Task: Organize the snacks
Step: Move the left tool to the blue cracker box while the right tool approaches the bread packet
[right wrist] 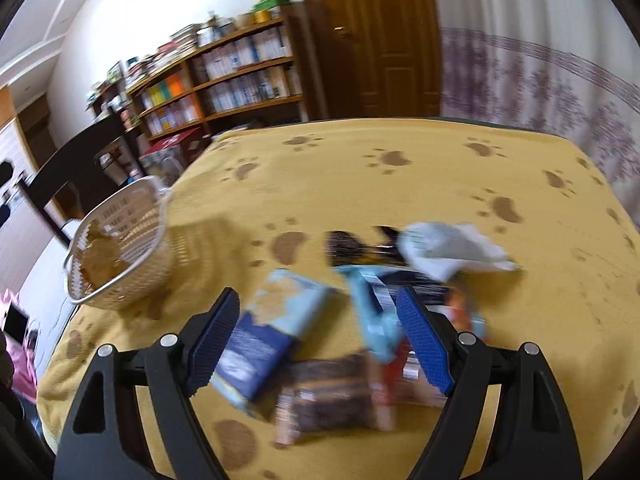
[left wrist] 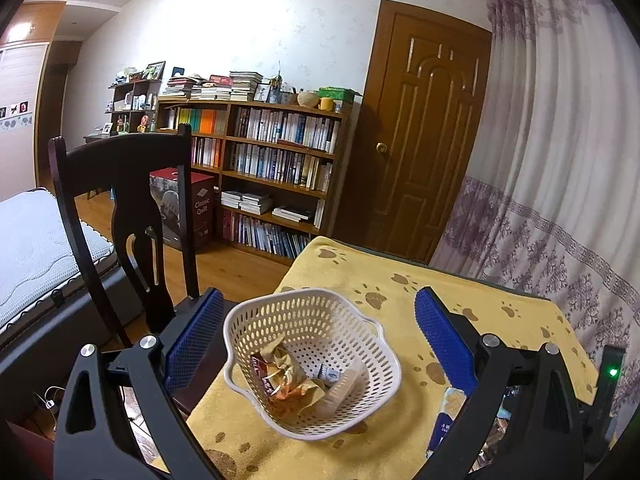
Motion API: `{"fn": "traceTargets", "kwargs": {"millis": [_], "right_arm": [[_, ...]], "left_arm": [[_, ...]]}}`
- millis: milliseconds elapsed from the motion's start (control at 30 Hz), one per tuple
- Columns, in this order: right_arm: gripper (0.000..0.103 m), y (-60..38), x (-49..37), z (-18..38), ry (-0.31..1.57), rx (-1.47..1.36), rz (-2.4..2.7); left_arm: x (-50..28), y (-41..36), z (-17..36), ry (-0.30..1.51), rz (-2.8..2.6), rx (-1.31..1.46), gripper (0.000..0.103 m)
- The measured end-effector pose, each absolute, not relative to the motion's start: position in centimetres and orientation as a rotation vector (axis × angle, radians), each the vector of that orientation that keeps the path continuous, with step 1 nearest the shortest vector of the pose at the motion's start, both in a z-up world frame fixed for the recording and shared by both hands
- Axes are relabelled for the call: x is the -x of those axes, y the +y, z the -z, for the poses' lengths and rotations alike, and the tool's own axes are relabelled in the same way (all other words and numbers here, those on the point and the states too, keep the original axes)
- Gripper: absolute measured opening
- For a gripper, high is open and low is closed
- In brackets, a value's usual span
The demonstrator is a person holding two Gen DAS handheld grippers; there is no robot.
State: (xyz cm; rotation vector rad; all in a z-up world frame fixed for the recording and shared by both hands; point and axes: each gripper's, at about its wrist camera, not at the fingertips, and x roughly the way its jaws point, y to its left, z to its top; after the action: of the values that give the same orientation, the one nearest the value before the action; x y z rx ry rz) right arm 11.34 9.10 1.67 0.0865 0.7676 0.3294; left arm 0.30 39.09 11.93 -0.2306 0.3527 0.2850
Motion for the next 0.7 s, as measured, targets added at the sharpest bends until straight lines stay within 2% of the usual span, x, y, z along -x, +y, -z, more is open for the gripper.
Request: {"fn": "traceTargets", "kwargs": {"millis": [300,700], "right_arm": [[0.08,2.6,-11.8,0.2,0.828,-0.217,-0.231],[0.08,1.9,-12.3,2.4,0.896,-0.274,-0.24]], "left_arm": [[-0.7,36.9,-11.6,0.374,-0.25,0.18,0.098],[-1.2,35.4,-11.1,0.396,-0.218,0.143,0.098]]}}
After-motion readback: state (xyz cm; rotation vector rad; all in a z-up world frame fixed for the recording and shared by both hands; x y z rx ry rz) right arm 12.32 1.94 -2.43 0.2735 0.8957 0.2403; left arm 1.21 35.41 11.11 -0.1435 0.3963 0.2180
